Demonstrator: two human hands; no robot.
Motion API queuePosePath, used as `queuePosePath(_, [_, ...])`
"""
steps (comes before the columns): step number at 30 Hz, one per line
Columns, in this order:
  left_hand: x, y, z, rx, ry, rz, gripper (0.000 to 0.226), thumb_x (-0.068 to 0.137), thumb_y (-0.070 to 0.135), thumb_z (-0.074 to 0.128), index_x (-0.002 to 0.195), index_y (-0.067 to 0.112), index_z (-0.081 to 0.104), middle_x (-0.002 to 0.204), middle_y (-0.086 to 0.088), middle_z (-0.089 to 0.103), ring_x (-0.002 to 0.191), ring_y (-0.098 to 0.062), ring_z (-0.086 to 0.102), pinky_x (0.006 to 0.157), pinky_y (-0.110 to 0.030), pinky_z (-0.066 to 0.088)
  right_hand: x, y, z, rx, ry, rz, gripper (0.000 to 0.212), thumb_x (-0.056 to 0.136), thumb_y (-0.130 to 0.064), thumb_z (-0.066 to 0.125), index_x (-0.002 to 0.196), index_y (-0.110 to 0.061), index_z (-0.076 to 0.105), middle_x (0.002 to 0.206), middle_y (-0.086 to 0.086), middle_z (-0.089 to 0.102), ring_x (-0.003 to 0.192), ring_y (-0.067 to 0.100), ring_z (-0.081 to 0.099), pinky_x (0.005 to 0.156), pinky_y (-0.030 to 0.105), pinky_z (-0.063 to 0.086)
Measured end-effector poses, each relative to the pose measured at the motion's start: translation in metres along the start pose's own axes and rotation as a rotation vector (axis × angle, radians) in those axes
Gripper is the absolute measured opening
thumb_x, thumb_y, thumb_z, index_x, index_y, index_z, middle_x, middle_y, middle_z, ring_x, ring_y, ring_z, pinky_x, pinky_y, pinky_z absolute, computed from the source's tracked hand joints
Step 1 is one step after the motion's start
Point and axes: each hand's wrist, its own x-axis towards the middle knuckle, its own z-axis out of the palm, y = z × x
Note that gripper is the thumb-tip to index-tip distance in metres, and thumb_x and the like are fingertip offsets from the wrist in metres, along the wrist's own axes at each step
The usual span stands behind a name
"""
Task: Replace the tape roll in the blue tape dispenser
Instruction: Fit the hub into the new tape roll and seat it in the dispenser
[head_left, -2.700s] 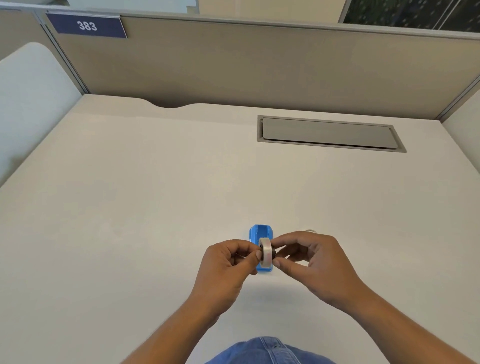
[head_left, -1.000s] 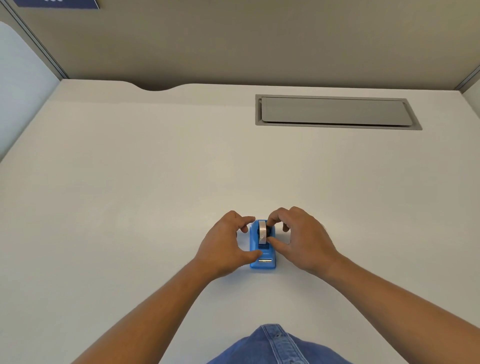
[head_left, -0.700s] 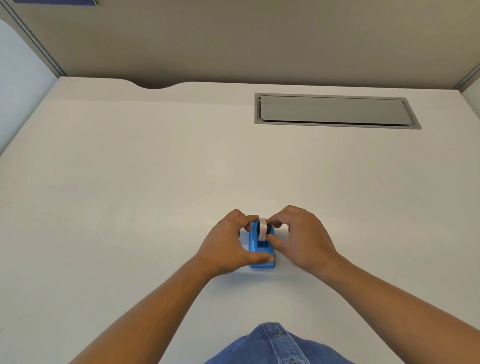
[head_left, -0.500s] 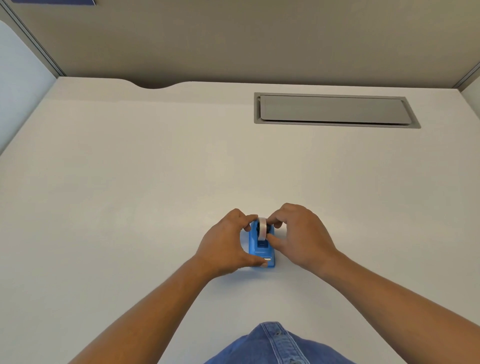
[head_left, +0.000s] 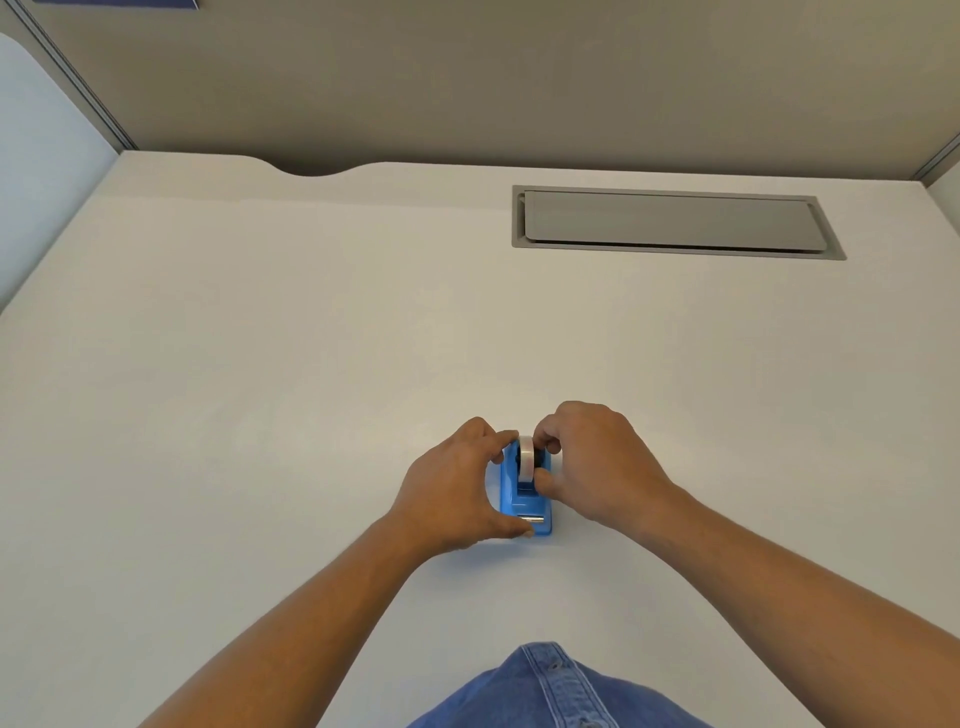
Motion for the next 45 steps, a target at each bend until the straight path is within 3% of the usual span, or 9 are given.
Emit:
queuePosePath(14, [-0.002, -0.003, 0.008, 0.028, 0.025, 0.032, 0.094, 0.062, 0.054, 0.081, 0.141, 0.031, 0.037, 0.118, 0.012, 0.047, 0.086, -0.003, 0.044, 0.072, -0.019, 0.043, -0.001, -0.003, 0.002, -0.027, 0.018, -0.006, 0.022, 0.076, -0.034, 0.071, 0.091, -0.018, 0.069, 0.085, 0.0, 0.06, 0.076, 0.016, 0.056, 0.067, 0.029, 0.048])
queuePosePath(21, [-0.001, -0.002, 0.009, 0.044, 0.03, 0.027, 0.091, 0.061, 0.055, 0.08, 0.139, 0.03, 0.039, 0.117, 0.012, 0.048, 0.089, -0.009, 0.054, 0.075, -0.023, 0.051, 0.001, -0.004, 0.004, -0.101, 0.006, -0.026, 0.02, 0.077, -0.032, 0.07, 0.089, -0.017, 0.066, 0.086, 0.0, 0.057, 0.076, 0.017, 0.054, 0.064, 0.029, 0.047])
queuePosePath(31, [-0.004, -0.001, 0.015, 0.032, 0.035, 0.037, 0.093, 0.063, 0.05, 0.079, 0.141, 0.028, 0.034, 0.119, 0.009, 0.046, 0.099, -0.012, 0.056, 0.078, -0.026, 0.054, -0.009, 0.007, 0.005, 0.027, 0.026, -0.028, 0.02, 0.078, -0.028, 0.07, 0.096, -0.02, 0.068, 0.087, -0.002, 0.059, 0.078, 0.018, 0.055, 0.07, 0.034, 0.05])
queuePosePath(33, [-0.004, -0.001, 0.016, 0.028, 0.036, 0.041, 0.093, 0.062, 0.05, 0.079, 0.141, 0.028, 0.034, 0.118, 0.009, 0.046, 0.1, -0.012, 0.056, 0.077, -0.025, 0.052, -0.007, 0.005, 0.006, -0.035, 0.021, -0.047, 0.016, 0.08, -0.027, 0.066, 0.093, -0.018, 0.067, 0.087, -0.001, 0.057, 0.078, 0.018, 0.055, 0.063, 0.029, 0.047])
queuePosePath(35, [-0.004, -0.001, 0.015, 0.029, 0.037, 0.04, 0.092, 0.062, 0.05, 0.079, 0.14, 0.028, 0.035, 0.117, 0.009, 0.046, 0.099, -0.012, 0.056, 0.076, -0.024, 0.051, -0.004, 0.002, 0.007, -0.114, 0.004, -0.058, 0.013, 0.083, -0.026, 0.062, 0.091, -0.017, 0.066, 0.088, -0.001, 0.056, 0.078, 0.019, 0.055, 0.05, 0.022, 0.033])
queuePosePath(37, [-0.004, -0.001, 0.015, 0.032, 0.039, 0.039, 0.092, 0.062, 0.05, 0.079, 0.14, 0.028, 0.036, 0.117, 0.009, 0.046, 0.097, -0.011, 0.056, 0.075, -0.023, 0.05, -0.002, 0.002, 0.008, -0.148, -0.001, -0.064, 0.013, 0.085, -0.027, 0.061, 0.091, -0.017, 0.065, 0.089, 0.0, 0.055, 0.079, 0.019, 0.055, 0.047, 0.02, 0.024])
queuePosePath(41, [-0.003, -0.001, 0.016, 0.025, 0.035, 0.038, 0.092, 0.062, 0.049, 0.079, 0.14, 0.028, 0.036, 0.118, 0.01, 0.046, 0.097, -0.011, 0.055, 0.073, -0.021, 0.047, -0.004, 0.008, 0.009, -0.074, 0.007, -0.069, 0.015, 0.087, -0.031, 0.064, 0.095, -0.02, 0.069, 0.086, -0.004, 0.052, 0.078, 0.016, 0.051, 0.062, 0.028, 0.043])
queuePosePath(45, [-0.004, -0.001, 0.017, 0.023, 0.034, 0.035, 0.094, 0.063, 0.05, 0.08, 0.142, 0.027, 0.034, 0.121, 0.009, 0.046, 0.1, -0.012, 0.055, 0.078, -0.023, 0.05, -0.007, 0.015, 0.008, -0.002, 0.019, -0.072, 0.015, 0.087, -0.035, 0.066, 0.097, -0.025, 0.071, 0.09, -0.005, 0.06, 0.085, 0.016, 0.054, 0.07, 0.034, 0.048])
